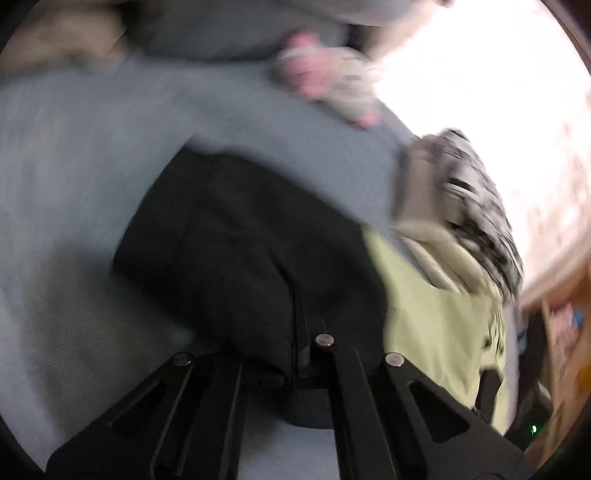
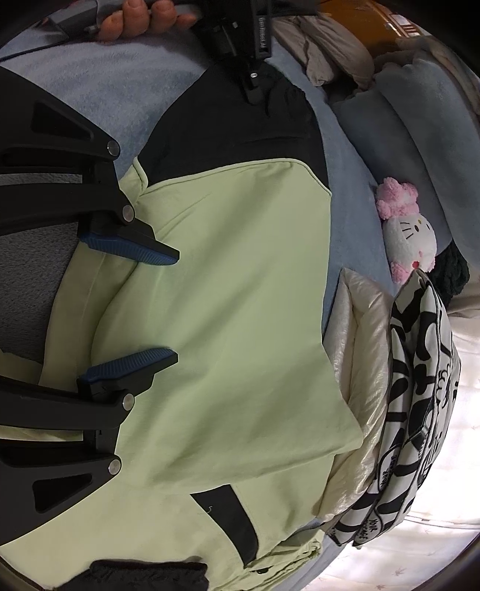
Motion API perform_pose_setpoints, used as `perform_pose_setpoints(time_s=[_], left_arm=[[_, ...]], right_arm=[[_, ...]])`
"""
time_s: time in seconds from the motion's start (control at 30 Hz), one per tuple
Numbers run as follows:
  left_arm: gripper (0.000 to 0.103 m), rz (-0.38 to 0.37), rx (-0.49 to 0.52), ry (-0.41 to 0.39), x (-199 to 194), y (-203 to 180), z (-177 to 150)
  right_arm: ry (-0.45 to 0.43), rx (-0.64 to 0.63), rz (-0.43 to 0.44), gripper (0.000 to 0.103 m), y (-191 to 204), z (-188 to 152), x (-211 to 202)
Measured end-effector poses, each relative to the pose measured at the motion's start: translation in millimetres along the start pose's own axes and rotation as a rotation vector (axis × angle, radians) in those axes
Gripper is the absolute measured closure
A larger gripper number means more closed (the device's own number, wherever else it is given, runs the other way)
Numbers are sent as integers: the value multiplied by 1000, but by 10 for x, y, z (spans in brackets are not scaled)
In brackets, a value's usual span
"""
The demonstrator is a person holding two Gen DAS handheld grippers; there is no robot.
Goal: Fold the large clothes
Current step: 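Fold the held sleeve with the left tool across the jacket body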
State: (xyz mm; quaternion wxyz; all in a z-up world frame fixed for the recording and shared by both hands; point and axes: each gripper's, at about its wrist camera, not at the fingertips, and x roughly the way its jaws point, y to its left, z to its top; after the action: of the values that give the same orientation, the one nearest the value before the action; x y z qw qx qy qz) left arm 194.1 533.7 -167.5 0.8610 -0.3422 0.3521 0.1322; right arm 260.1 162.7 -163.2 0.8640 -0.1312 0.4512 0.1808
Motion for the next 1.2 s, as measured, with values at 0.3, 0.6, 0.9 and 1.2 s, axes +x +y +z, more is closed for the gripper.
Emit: perform_pose_setpoints(time_s=[0.3,0.6,0.9,1.2], left_arm=[[103,-207,434,-183,-1127,-2302,-78],[103,-273,706,-54,-626,-4301,-1441],[61,-238,681,427,644,-4497,-3088],[24,-413,657,463,277,-4547,-3094]], right_arm=[[-63,140,123,70,-547,-249,-856],[-167,481,20,70,-2328,-1480,-2209],[-139,660,-84,69,-3465,-2593,-2792],[-166,725,-2,65,-3802,-2753,-2757]])
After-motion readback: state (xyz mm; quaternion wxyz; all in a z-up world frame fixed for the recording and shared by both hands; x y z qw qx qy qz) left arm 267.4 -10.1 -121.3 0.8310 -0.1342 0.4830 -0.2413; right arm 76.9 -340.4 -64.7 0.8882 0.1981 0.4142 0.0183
